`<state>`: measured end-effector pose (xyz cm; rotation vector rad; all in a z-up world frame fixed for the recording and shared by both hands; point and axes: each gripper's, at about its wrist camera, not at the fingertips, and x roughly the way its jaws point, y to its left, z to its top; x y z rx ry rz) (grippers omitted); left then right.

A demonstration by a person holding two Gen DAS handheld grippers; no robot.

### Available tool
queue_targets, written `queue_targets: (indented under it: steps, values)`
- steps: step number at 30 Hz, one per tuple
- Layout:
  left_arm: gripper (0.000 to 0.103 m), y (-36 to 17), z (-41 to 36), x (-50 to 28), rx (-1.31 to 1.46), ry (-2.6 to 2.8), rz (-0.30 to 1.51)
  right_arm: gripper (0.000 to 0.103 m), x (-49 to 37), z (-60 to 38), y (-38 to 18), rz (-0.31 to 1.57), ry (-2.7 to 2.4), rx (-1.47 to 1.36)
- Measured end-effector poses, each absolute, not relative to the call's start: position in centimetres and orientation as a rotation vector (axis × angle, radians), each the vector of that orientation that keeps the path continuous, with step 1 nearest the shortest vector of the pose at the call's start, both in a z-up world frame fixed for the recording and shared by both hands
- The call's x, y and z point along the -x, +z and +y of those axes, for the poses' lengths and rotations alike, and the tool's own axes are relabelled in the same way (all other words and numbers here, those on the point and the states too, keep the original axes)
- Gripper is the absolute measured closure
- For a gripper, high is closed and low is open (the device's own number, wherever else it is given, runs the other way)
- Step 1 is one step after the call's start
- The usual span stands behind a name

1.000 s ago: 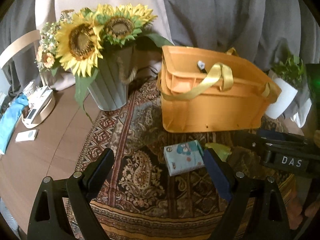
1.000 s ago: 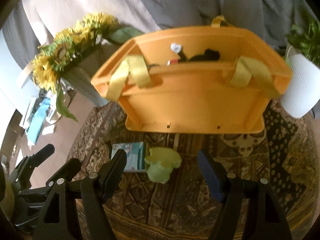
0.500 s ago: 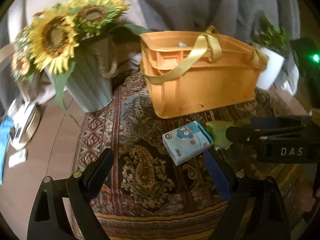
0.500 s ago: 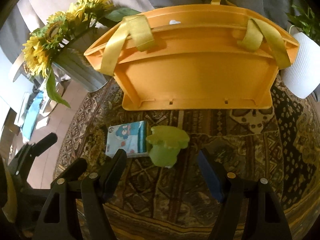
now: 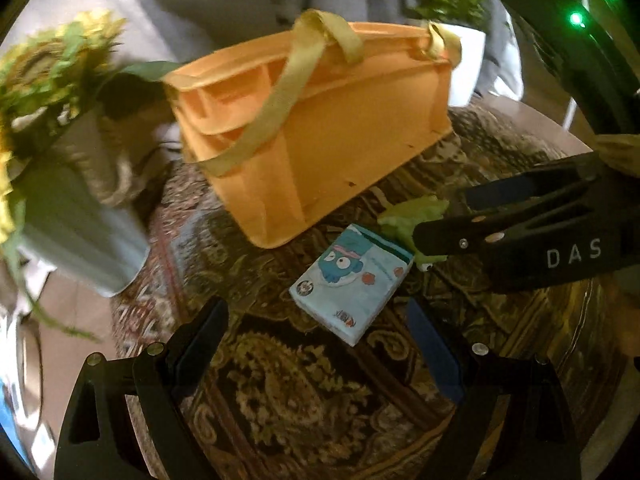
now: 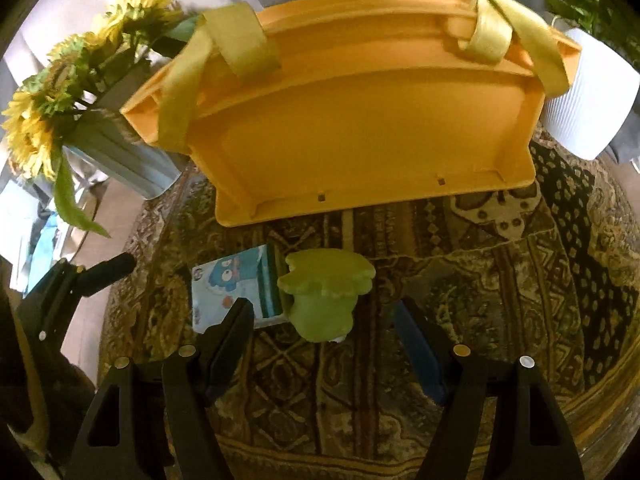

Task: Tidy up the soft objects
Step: 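Grasp the blue cartoon pouch with the left tool while the right tool grasps the green frog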

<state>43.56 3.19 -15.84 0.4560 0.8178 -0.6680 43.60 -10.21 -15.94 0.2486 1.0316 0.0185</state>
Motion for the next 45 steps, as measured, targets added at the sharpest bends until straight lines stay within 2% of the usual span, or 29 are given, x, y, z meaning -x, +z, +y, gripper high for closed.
queue_targets:
  steps: [10,20,22,28,45]
  values:
    - [0.014,-16.8,1.6,-45.3,-0.504,-0.852,0.836,0.034,-45.1,-9.6,-17.2,1.065,-0.013,-0.282]
    - [0.032,-18.1,0.6,-46.5,-0.497,-0.911,0.882,0.039,-46.0,-10.2,-18.1,1.086,-0.004,-0.303]
    - [0.038,-18.2,0.5,-46.7,-0.474,-0.923,0.900,0.045,-46.2,-10.2,-18.1,1.084,0.006,-0.303]
    - [0.040,-18.1,0.6,-46.5,-0.425,-0.868,0.916,0.056,-46.6,-10.5,-18.0,1.079,0.035,-0.319]
    - [0.042,-15.2,1.5,-42.9,-0.102,-0.502,0.920,0.056,-42.7,-14.4,-14.9,0.998,0.055,-0.295]
